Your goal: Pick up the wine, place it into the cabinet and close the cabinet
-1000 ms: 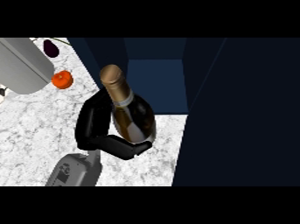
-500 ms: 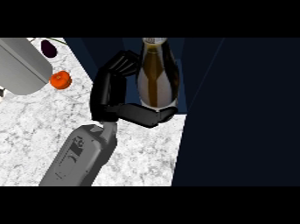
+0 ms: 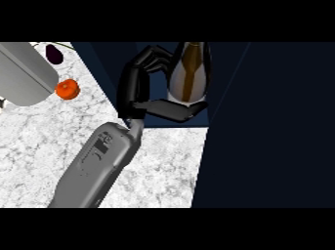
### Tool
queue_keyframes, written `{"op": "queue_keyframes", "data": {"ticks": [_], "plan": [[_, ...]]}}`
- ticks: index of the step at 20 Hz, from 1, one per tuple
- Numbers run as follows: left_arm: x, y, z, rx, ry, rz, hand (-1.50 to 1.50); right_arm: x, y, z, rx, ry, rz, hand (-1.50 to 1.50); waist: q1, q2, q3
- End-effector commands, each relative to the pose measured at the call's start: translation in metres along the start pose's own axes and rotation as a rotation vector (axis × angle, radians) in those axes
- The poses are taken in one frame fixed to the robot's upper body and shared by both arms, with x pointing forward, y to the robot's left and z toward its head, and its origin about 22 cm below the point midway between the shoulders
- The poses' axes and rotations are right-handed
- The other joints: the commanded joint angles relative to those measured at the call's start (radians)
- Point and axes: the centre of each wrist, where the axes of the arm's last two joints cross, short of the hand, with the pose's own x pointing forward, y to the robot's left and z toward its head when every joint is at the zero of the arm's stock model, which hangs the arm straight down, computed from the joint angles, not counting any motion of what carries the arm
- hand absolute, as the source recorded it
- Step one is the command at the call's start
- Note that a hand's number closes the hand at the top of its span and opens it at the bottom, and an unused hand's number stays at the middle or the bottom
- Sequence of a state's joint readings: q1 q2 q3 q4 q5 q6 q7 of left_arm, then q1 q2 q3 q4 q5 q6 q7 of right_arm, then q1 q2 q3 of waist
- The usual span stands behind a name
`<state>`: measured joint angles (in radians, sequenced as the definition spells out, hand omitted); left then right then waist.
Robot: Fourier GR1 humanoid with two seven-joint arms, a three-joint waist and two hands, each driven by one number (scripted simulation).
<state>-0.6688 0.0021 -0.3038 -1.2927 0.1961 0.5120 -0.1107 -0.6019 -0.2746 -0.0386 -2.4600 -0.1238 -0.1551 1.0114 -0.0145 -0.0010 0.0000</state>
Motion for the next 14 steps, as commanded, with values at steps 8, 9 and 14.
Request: {"op": "queue_keyframes", "data": {"ticks": [8, 9, 14], "plan": [[-0.025, -0.003, -0.011, -0.008, -0.014, -0.123, 1.50, 0.004, -0.004, 0.033, 0.055, 0.011, -0.037, -1.50, 0.003, -0.002, 0.000], [-0.041, 0.004, -0.019, -0.004, -0.013, -0.111, 1.50, -0.001, -0.007, 0.012, 0.061, 0.001, -0.041, -1.50, -0.004, 0.004, 0.000], [-0.059, 0.007, 0.002, -0.001, 0.000, -0.114, 1.50, 0.004, -0.001, 0.021, 0.056, 0.000, -0.049, -1.50, 0.002, 0.000, 0.000]]}}
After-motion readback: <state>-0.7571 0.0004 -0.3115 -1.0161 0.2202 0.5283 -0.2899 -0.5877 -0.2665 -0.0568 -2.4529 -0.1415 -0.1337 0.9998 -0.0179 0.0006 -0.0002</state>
